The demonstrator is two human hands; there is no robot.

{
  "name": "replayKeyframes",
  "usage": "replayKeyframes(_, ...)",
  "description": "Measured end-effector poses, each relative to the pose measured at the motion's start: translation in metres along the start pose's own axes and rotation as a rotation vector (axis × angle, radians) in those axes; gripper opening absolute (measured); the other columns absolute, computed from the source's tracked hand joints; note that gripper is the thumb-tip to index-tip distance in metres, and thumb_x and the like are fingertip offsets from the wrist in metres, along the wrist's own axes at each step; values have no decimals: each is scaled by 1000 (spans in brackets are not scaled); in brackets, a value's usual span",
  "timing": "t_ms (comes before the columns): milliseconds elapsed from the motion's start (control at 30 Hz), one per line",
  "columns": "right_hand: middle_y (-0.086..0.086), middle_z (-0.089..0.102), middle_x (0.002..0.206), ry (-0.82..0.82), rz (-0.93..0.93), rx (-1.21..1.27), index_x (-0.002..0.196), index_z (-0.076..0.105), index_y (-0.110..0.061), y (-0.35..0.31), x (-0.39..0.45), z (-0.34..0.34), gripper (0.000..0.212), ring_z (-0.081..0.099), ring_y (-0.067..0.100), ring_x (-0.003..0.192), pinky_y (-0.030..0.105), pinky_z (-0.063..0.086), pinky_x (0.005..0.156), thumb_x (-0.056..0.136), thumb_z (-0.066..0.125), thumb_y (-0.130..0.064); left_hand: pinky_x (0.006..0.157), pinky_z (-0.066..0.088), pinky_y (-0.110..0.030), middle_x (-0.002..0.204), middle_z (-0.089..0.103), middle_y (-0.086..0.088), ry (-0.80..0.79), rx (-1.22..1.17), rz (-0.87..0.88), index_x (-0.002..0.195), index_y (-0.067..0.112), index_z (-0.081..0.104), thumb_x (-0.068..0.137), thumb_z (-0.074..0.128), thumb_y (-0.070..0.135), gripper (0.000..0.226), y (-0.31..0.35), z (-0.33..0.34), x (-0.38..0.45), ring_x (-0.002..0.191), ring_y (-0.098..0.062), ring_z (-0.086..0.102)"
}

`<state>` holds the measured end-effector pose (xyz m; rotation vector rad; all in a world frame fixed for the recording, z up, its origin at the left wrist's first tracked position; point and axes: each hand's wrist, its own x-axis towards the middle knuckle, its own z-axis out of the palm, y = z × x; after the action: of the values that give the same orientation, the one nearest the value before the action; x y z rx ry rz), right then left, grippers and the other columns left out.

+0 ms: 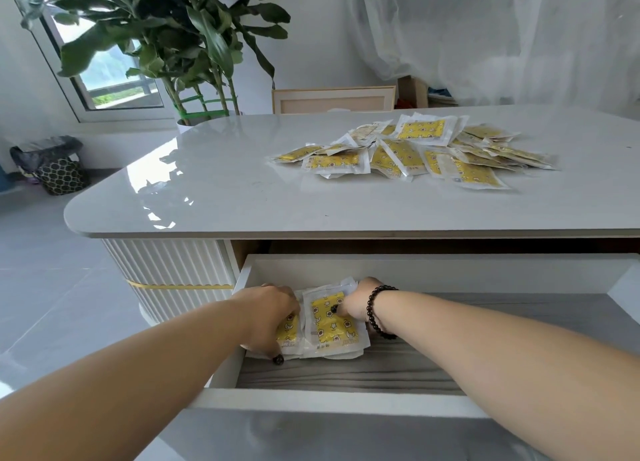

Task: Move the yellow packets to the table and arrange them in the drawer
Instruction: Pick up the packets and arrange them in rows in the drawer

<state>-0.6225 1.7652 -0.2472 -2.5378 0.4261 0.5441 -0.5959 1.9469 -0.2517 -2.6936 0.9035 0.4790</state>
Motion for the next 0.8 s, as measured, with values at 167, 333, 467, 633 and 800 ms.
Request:
replayKeyframes(167, 1, 54, 88, 35, -6, -19, 115, 59, -9, -2, 5, 6, 34, 54, 17, 80, 22, 45, 63, 87, 64, -28, 95, 48, -33, 136, 43, 5, 35, 7, 8, 143, 31, 37, 75, 75, 47, 79, 4, -4, -3, 121, -20, 46)
replayKeyframes(333, 1, 47, 67, 49, 14, -127, 81, 52, -9, -1, -5, -16, 19, 46, 11, 54, 18, 39, 44, 88, 60, -24, 96, 49, -35, 138, 43, 5, 71, -39, -26, 143, 29, 39, 76, 72, 50, 77, 8, -13, -11, 122, -20, 47)
replayKeyframes(467, 13, 65, 85, -51, -46, -180, 107, 55, -1, -8, -22, -53, 30, 66, 23, 68, 26, 55, 59, 91, 57, -25, 90, 52, -31, 126, 58, 11, 319, -225, 10, 127, 30, 58, 90, 58, 41, 38, 18, -40, -26, 109, -9, 58)
replayKeyframes(633, 9, 66, 102, -258, -106, 142, 106, 59, -6, -1, -47, -105, 23, 65, 25, 83, 36, 56, 80, 91, 59, -24, 70, 51, -17, 78, 66, 16, 731, -651, 28, 94, 22, 72, 89, 61, 17, 13, 30, -82, -35, 73, 1, 62)
replayKeyframes(800, 9, 71, 89, -186, -206, 422, 102, 61, -6, 9, -56, -145, 15, 67, 22, 74, 29, 53, 65, 92, 57, -16, 76, 52, -23, 84, 68, 10, 867, -778, -71, 90, 24, 66, 88, 60, 13, 13, 31, -113, -7, 83, -9, 63)
